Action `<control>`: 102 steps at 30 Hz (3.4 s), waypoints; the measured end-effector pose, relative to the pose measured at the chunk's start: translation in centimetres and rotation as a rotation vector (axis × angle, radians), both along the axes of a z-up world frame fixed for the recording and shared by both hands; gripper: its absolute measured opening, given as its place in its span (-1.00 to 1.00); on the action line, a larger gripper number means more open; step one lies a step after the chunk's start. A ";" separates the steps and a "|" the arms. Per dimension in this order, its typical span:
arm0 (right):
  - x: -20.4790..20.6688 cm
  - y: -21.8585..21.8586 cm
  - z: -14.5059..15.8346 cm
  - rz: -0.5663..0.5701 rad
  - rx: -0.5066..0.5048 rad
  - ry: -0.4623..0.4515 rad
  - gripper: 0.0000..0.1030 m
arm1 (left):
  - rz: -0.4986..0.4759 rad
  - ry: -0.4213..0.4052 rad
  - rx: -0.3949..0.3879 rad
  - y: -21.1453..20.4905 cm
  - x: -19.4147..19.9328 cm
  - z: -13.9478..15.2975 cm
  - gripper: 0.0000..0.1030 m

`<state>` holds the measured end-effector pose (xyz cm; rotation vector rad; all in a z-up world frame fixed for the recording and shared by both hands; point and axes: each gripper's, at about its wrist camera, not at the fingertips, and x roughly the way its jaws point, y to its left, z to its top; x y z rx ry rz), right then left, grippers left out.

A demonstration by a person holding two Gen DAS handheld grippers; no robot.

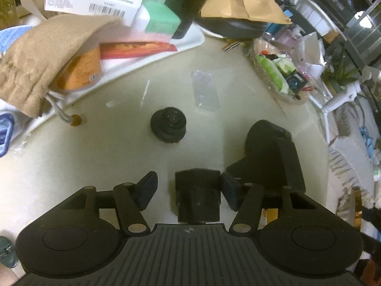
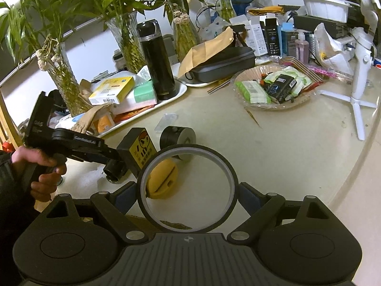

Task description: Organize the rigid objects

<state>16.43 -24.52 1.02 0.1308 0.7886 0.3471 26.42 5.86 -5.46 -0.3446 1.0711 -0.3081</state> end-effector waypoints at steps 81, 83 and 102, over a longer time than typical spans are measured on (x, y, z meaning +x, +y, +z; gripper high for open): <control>-3.9 2.1 1.2 0.120 0.017 -0.065 0.77 | 0.013 -0.393 0.046 -2.5 -14.3 9.0 -0.22; -4.3 2.4 1.2 0.135 0.016 -0.067 0.77 | 0.019 -0.368 0.057 -2.6 -14.9 9.0 -0.22; -7.3 4.1 0.6 0.217 -0.012 -0.027 0.77 | -0.015 -0.250 0.153 -4.2 -19.9 8.2 -0.22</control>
